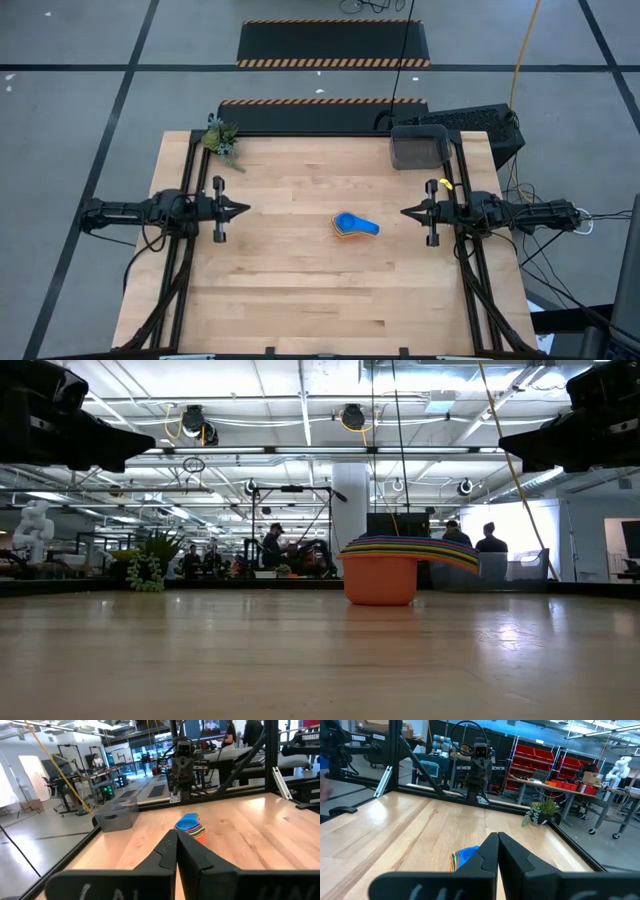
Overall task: Nest measuring cups in basket
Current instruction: Put the stack of measuring cups into the black bin
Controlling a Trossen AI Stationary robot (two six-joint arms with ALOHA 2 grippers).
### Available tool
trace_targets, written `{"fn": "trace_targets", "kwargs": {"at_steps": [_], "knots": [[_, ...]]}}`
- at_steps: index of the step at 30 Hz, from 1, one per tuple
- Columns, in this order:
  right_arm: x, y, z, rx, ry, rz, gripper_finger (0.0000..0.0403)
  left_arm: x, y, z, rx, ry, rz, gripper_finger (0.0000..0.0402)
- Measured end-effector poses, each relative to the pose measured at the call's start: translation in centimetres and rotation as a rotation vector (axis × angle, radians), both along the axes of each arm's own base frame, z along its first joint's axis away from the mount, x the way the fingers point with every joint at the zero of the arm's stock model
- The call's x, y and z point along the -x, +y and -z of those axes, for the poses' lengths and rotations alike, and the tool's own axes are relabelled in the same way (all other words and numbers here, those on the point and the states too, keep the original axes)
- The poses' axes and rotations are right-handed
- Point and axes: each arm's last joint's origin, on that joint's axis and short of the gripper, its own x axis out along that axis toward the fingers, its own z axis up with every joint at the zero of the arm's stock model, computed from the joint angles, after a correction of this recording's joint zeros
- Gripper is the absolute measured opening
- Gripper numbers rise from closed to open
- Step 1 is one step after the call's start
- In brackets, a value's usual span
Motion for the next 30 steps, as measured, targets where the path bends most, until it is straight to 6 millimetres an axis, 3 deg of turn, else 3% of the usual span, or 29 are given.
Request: {"fn": "trace_targets", "kwargs": {"at_steps": [7,26,30], "knots": [[0.0,0.0,0.0,0.0,0.0,0.0,0.0,0.01,0.01,-0.19,0.0,-0.02,-0.002,0.0035],[0.0,0.0,0.0,0.0,0.0,0.0,0.0,0.02,0.01,-0.27,0.001,-0.028,-0.002,0.0035],[0.0,-0.01,-0.09,0.11,-0.007,0.005,0.0,0.08,0.29,-0.61,-0.132,-0.049,-0.103,0.0035]]}}
